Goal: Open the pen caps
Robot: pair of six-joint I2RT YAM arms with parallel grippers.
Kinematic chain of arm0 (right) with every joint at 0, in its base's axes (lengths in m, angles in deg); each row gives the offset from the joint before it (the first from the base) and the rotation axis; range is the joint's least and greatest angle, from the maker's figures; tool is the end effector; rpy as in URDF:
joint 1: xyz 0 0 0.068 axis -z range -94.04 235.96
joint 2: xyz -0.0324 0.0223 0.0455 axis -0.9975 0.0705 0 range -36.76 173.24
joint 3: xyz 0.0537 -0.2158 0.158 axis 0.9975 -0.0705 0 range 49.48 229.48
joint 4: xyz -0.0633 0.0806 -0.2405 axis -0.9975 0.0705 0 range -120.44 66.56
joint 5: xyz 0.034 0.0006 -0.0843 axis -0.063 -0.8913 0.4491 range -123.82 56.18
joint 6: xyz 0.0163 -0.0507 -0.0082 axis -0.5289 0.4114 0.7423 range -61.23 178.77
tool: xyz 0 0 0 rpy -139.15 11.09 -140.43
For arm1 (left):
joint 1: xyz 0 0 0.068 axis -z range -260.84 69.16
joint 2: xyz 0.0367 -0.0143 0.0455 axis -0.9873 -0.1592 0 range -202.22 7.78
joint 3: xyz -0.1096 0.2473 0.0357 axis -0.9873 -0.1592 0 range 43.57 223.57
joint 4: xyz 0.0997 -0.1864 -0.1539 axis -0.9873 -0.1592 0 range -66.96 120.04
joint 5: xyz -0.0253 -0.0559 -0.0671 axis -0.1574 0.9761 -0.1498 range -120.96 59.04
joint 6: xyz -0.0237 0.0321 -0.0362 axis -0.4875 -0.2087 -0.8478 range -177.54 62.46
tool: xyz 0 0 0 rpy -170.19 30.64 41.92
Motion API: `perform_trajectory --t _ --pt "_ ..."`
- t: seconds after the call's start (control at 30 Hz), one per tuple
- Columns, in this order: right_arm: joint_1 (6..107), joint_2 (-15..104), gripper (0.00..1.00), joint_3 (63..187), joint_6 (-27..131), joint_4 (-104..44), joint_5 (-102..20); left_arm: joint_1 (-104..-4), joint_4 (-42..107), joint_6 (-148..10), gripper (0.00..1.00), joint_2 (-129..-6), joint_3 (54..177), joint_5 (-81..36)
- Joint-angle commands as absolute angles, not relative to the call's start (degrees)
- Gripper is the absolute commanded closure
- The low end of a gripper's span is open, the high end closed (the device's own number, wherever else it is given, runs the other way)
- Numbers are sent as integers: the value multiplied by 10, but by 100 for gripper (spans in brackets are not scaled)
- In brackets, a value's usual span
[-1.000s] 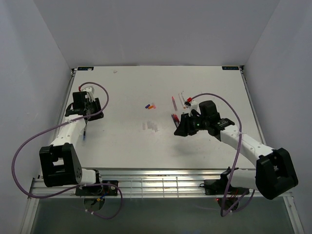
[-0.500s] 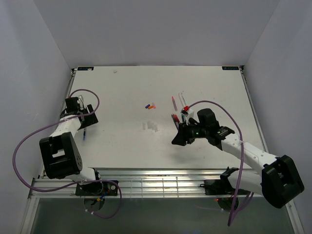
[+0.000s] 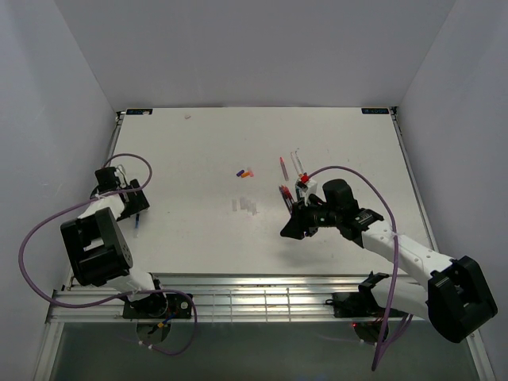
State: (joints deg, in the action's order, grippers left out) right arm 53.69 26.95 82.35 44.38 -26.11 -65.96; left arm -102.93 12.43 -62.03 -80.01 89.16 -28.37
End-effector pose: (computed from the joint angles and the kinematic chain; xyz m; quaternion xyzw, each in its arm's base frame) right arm 0.1838 0.1384 0.2162 -0.2584 0.8229 0.4008 0.3089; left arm 0.2662 0.1063 0.1625 -0.2161 0.9407 0.0183 0.2607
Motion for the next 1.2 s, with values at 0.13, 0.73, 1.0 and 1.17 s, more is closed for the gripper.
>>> perform_trajectory --t 0.13,0.73,1.0,1.17 --pt "536 263 51 821 456 -284 -663 -1038 139 -594 32 -825 890 -235" --pt "537 246 51 833 442 -246 -623 -1040 108 -634 98 -833 931 -105" --pt "536 246 50 889 413 -213 -632 -1025 235 -790 100 -704 878 166" --pt "534 268 40 882 338 -316 -700 -941 282 -863 100 -648 824 230"
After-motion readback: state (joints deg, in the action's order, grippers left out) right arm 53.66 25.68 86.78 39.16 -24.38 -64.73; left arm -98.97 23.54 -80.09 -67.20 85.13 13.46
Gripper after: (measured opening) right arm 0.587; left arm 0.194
